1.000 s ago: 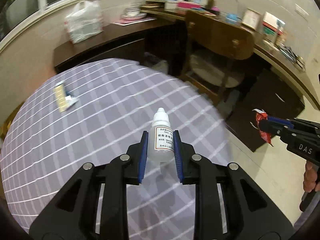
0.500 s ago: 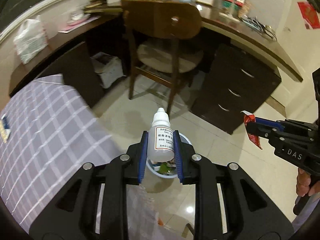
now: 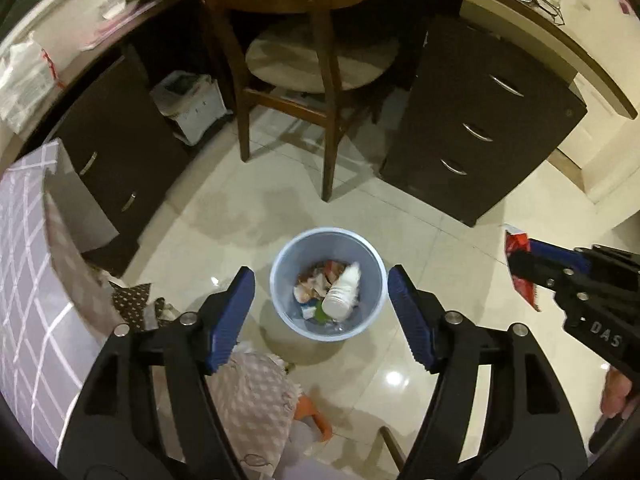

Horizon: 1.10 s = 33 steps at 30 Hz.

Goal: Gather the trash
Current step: 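Carry the bottle and wrapper to the wastebasket and open both tools, then move both tools back over the table toward the blue tube and label card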

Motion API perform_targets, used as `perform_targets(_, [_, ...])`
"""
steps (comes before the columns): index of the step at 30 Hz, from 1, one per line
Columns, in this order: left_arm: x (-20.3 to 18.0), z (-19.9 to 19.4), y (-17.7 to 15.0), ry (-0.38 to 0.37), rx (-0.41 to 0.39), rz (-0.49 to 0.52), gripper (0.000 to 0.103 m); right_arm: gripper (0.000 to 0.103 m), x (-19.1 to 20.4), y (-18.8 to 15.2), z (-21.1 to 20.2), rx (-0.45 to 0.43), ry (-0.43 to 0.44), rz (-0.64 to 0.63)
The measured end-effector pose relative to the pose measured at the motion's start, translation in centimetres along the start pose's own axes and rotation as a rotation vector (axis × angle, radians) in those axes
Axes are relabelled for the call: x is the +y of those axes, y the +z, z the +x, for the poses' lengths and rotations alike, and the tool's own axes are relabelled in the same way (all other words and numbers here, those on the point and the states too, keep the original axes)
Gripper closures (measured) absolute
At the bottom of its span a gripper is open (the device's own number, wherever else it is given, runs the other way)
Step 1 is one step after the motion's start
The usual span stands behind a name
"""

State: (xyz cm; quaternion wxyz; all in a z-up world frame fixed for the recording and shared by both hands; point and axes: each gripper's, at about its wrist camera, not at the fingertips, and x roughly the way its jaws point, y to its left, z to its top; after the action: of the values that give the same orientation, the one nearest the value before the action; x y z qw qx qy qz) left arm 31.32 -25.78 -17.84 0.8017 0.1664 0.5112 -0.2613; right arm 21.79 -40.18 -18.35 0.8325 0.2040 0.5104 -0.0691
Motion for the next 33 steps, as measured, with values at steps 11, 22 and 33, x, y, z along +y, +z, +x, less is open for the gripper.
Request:
perform_targets(11, [3.4, -0.3, 0.3, 0.059, 0.008, -0.067, 0.034, 0.059, 3.3, 2.4, 3.7, 0.051, 0.046, -0.026])
perform_targets(22, [3.5, 0.1, 0.1, 0.078, 0.017, -0.062, 0.034, 0.049, 3.2, 2.5, 4.8, 0.073, 0.052, -0.017])
perform_targets(33, [2.8, -0.7, 0.1, 0.073, 0.006, -0.056, 0.034, 0.049, 2.5, 1.6, 3.1, 0.058, 0.037, 0.01])
